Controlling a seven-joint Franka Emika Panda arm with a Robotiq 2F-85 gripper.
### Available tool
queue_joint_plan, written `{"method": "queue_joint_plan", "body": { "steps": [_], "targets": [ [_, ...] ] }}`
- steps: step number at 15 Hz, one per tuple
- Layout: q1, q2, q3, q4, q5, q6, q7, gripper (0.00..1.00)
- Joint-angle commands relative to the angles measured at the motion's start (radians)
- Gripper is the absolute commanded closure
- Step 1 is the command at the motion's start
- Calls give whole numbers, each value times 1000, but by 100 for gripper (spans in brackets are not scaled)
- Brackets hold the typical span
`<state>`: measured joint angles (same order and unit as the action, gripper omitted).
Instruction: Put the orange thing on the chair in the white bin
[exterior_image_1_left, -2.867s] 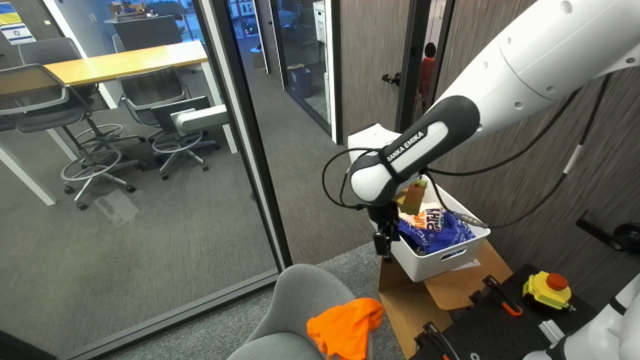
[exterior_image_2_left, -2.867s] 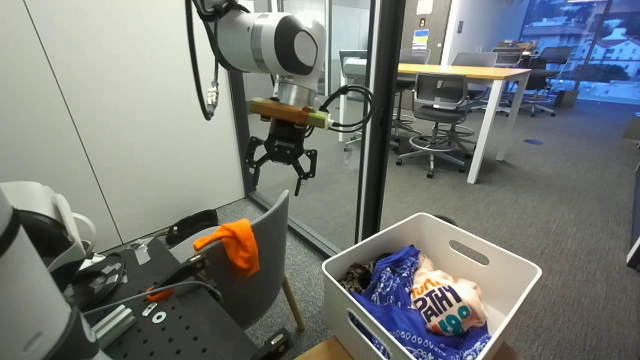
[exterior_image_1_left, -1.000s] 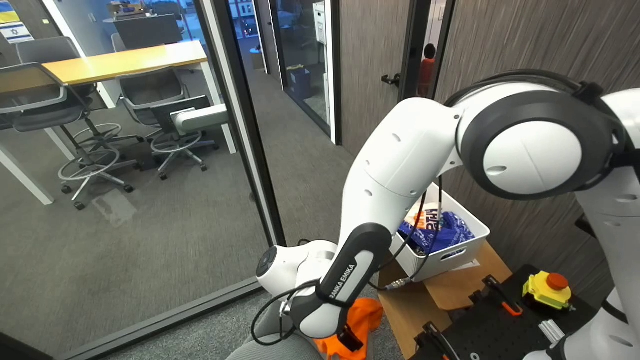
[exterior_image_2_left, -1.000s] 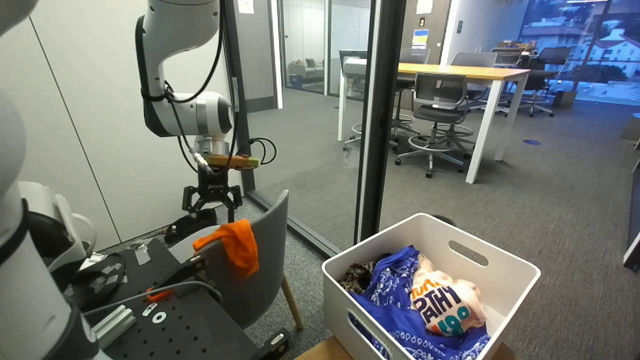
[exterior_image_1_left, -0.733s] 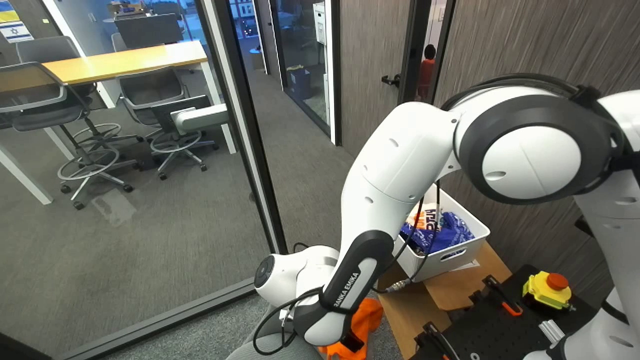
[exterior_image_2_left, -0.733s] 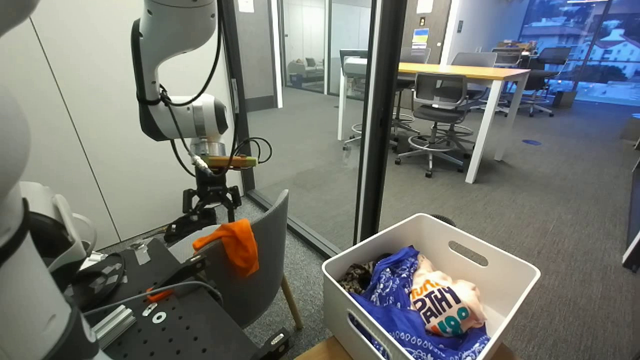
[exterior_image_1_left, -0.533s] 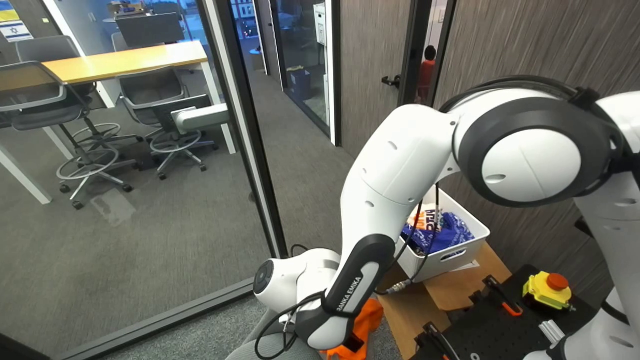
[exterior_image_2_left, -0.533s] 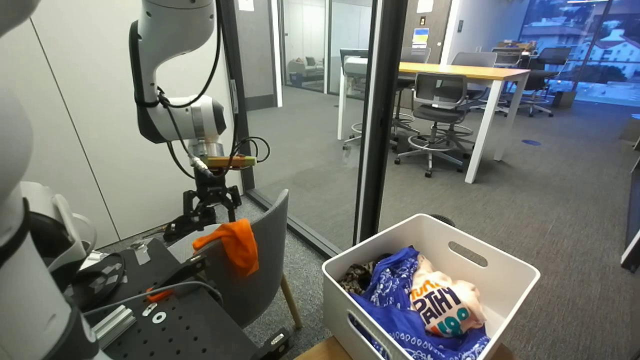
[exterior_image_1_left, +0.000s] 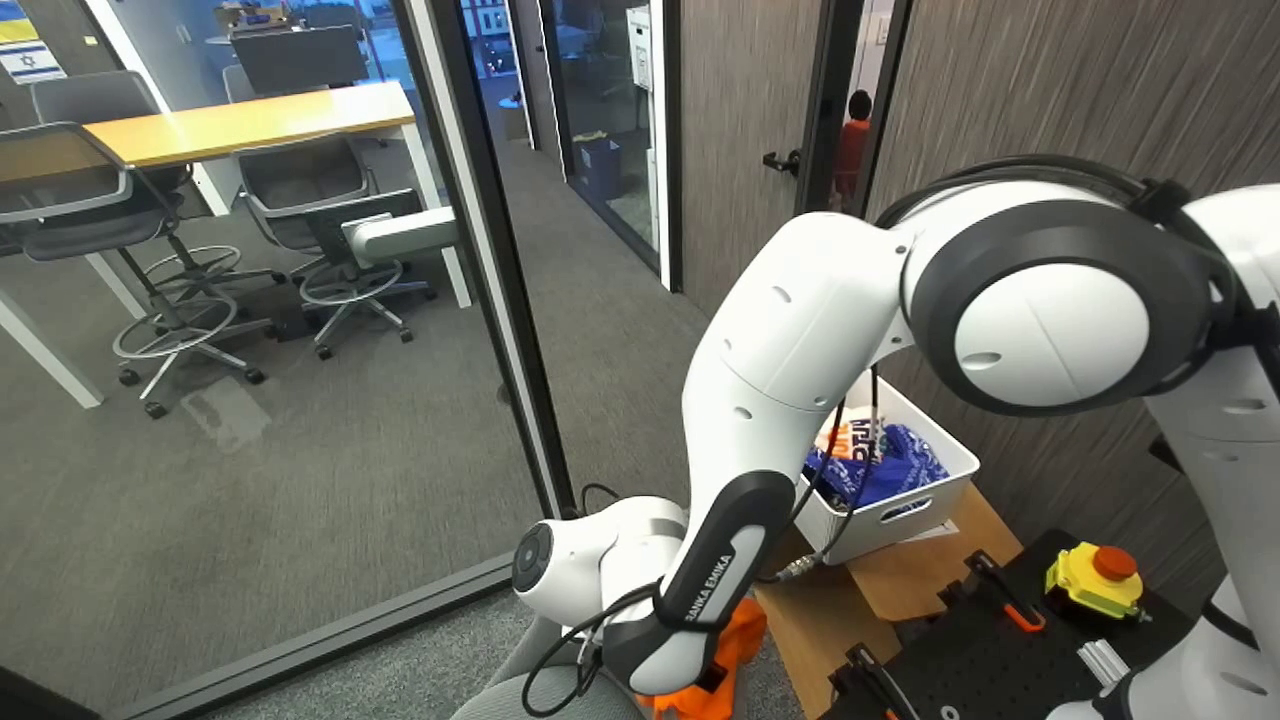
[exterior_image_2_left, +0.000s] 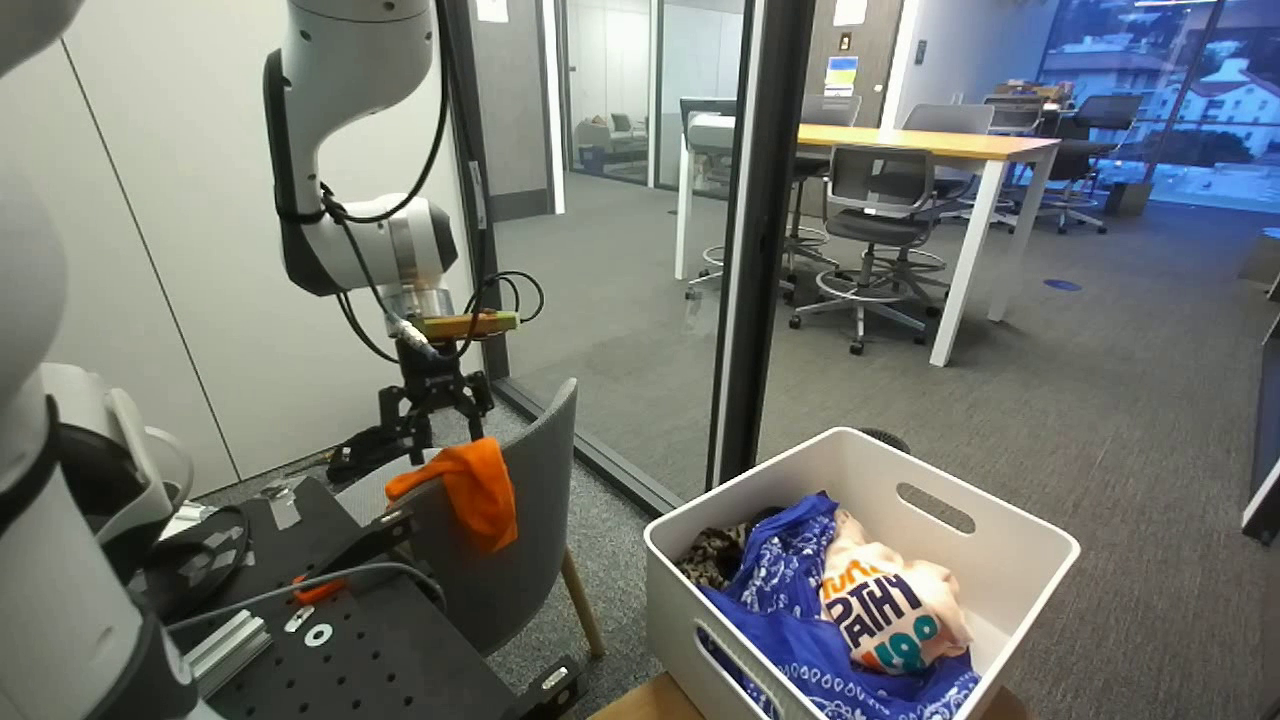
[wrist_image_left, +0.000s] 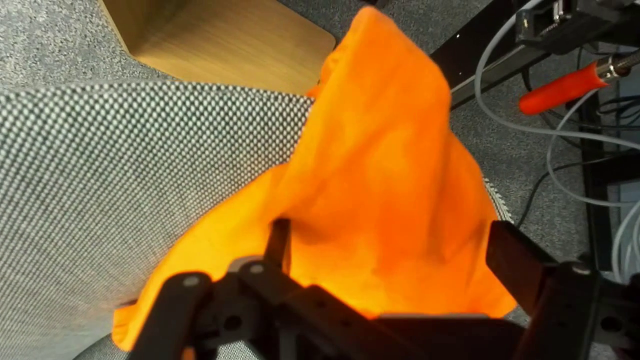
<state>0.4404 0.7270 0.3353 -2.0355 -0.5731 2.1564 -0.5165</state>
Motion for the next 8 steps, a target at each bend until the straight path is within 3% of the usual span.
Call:
{"method": "queue_joint_plan", "body": {
  "steps": [1, 8],
  "targets": [
    [-1, 5, -20, -6, -35, 24, 24, 0],
    [-2, 11, -31, -2, -39, 29, 32, 0]
  ]
}}
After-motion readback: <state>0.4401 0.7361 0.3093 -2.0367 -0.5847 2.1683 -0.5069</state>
